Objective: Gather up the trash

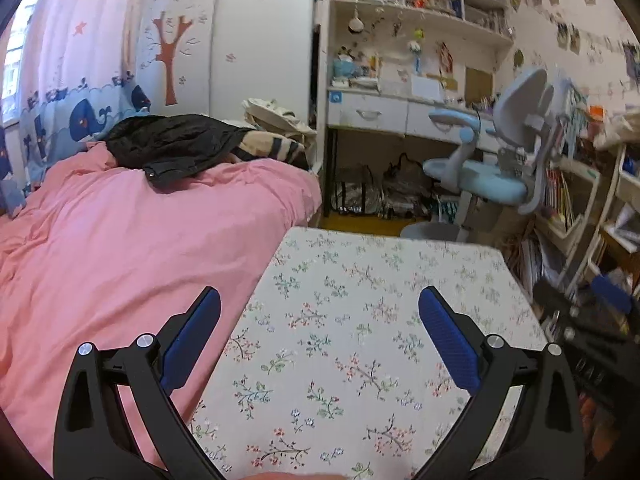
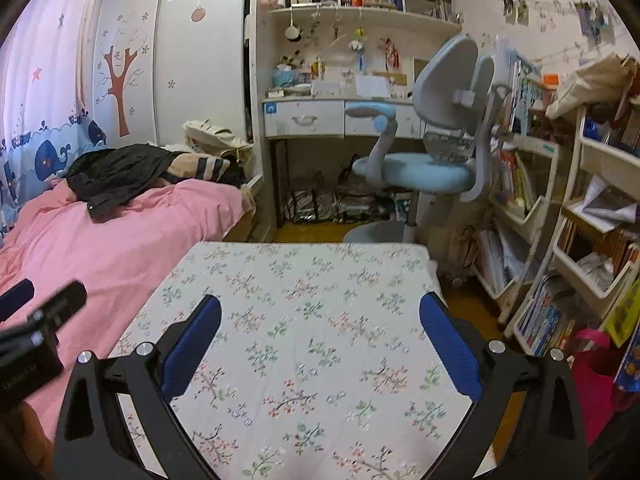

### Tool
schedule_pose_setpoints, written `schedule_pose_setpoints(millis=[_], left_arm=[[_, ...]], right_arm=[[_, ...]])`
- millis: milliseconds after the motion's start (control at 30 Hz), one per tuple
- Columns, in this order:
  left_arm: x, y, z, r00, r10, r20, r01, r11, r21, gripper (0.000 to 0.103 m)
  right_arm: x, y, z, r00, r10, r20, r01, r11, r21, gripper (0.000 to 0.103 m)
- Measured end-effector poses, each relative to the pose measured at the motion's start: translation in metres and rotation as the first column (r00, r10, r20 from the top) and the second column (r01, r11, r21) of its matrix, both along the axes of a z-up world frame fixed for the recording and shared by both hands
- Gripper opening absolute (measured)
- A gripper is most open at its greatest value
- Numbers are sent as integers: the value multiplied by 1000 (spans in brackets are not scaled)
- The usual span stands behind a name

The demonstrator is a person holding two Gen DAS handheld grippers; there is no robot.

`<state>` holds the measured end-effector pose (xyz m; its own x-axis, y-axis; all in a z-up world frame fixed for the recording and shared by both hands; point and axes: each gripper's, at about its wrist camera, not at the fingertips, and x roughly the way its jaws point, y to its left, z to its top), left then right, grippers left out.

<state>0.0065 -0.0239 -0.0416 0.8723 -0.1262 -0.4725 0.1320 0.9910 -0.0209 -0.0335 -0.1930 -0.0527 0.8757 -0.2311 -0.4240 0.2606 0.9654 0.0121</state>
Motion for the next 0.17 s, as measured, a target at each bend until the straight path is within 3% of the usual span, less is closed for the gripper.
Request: schedule_pose_setpoints(millis=[167], left_arm=[[7, -7, -5, 998, -13, -58, 13, 1000, 6, 96]], right_arm=[[6, -2, 4, 1000, -8, 14, 8, 1000, -19, 95]])
